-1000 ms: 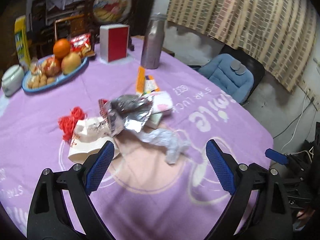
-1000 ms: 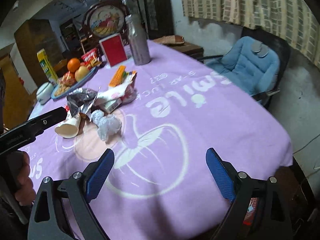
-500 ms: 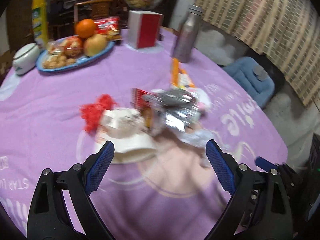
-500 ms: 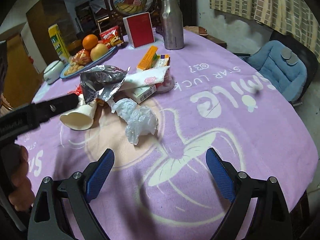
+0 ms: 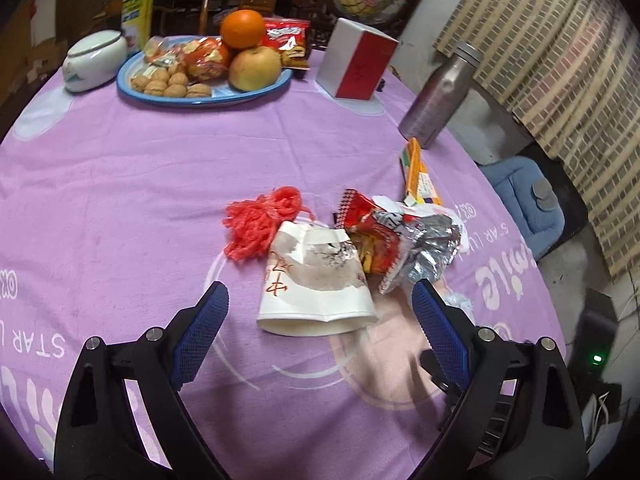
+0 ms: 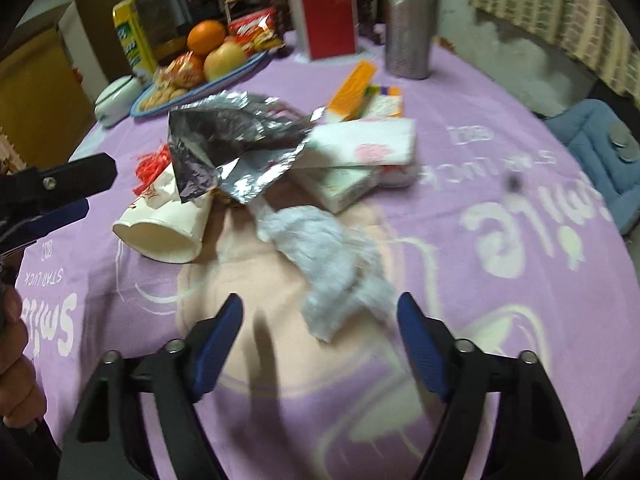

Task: Collect trash
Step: 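Grasp the crumpled clear plastic bag with the right tool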

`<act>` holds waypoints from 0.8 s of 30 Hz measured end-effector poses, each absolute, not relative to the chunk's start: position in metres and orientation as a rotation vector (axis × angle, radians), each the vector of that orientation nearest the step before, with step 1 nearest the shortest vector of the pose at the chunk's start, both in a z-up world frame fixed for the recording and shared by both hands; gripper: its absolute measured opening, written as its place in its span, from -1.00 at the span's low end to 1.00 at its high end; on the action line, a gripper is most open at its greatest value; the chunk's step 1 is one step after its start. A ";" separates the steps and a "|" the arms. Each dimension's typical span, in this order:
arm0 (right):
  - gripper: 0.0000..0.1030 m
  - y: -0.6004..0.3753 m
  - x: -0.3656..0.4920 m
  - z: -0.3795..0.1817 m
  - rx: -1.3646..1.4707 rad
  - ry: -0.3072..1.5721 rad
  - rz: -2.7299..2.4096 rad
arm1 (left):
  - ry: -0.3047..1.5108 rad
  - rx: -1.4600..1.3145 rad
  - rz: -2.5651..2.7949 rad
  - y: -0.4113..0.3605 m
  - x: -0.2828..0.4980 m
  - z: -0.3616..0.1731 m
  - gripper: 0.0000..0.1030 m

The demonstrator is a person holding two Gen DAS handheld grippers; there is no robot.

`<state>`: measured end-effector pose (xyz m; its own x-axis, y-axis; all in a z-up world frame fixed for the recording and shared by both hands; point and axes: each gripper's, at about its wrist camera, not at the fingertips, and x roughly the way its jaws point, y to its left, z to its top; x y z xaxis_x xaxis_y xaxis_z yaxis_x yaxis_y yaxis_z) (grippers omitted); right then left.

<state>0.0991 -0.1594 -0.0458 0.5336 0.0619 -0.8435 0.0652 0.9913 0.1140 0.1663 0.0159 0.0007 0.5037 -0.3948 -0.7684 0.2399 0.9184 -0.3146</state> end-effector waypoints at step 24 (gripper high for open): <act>-0.71 -0.212 0.037 -0.025 0.241 0.896 -0.068 | 1.027 -0.044 -0.272 0.023 0.166 -0.008 0.75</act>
<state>0.0368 -0.2124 -0.0254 0.6244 0.0413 -0.7800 0.1593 0.9709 0.1789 0.1662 0.0231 -0.0081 0.4865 -0.2443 -0.8388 0.2033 0.9654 -0.1632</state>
